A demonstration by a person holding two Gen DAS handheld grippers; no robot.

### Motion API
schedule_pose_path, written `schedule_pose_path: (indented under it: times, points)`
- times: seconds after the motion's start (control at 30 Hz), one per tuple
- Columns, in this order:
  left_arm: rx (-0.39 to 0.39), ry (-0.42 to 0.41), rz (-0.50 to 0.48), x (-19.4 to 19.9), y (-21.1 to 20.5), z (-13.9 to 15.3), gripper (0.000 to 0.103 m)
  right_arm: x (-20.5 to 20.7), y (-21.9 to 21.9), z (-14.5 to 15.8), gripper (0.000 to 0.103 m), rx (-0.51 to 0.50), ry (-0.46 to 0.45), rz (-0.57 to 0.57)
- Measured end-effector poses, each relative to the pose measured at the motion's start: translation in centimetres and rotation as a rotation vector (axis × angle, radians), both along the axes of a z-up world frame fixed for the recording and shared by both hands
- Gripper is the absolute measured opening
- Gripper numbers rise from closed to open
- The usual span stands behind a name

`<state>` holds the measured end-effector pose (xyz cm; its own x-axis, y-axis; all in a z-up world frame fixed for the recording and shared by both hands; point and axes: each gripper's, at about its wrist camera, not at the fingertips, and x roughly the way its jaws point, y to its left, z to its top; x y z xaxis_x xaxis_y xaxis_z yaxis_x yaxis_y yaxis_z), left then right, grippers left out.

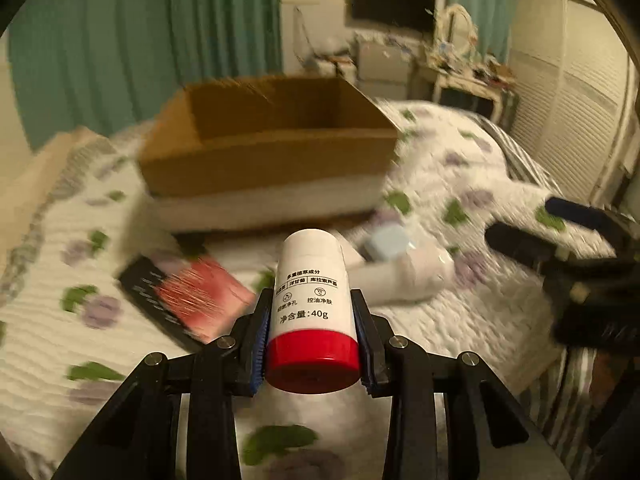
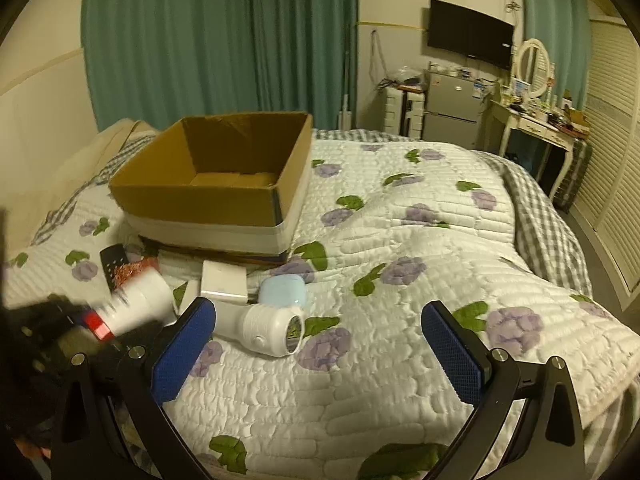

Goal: Organize rigid objects
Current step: 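Grasp the white handheld device with the right tool, then carry the bottle with the left tool into the box while the right tool drops the device in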

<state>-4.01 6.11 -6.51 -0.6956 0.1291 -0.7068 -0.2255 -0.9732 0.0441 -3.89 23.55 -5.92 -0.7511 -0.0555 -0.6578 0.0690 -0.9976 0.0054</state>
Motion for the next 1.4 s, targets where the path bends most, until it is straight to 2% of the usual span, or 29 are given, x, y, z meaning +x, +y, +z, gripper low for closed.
schedule_pose_path:
  times: [0.1, 0.23, 0.33, 0.43, 0.57, 0.7, 0.93, 1.2, 1.4]
  points:
    - [-0.038, 0.048, 0.073, -0.1, -1.5, 0.9, 0.036, -0.7, -1.3, -0.7, 0.103, 0.045, -0.022, 0.052]
    - [-0.021, 0.045, 0.123, -0.6, -3.4, 0.7, 0.036, -2.1, -3.9, -3.0, 0.103, 0.158, -0.090, 0.148]
    - [-0.014, 0.040, 0.141, -1.0, -4.2, 0.3, 0.036, -3.3, -5.9, -5.3, 0.103, 0.262, -0.139, 0.193]
    - [0.004, 0.034, 0.151, -0.9, -5.2, 0.2, 0.036, -4.2, -7.0, -6.7, 0.096, 0.343, -0.174, 0.230]
    - [0.015, 0.028, 0.156, -0.8, -5.4, 0.1, 0.036, -5.1, -7.8, -7.9, 0.093, 0.405, -0.202, 0.254]
    - [0.027, 0.018, 0.152, -0.8, -5.6, 0.1, 0.036, -5.6, -7.7, -8.7, 0.090, 0.400, -0.229, 0.256]
    - [0.038, 0.032, 0.148, -0.5, -5.4, 1.0, 0.036, -4.7, -7.5, -7.9, 0.060, 0.377, -0.213, 0.259]
    - [0.066, 0.077, 0.150, -0.3, -5.5, 3.5, 0.036, -3.4, -4.9, -4.1, 0.059, 0.191, -0.141, 0.192]
    - [0.086, 0.131, 0.136, -1.8, -5.2, 6.3, 0.036, -3.4, -5.1, 2.8, 0.058, 0.104, 0.001, 0.193]
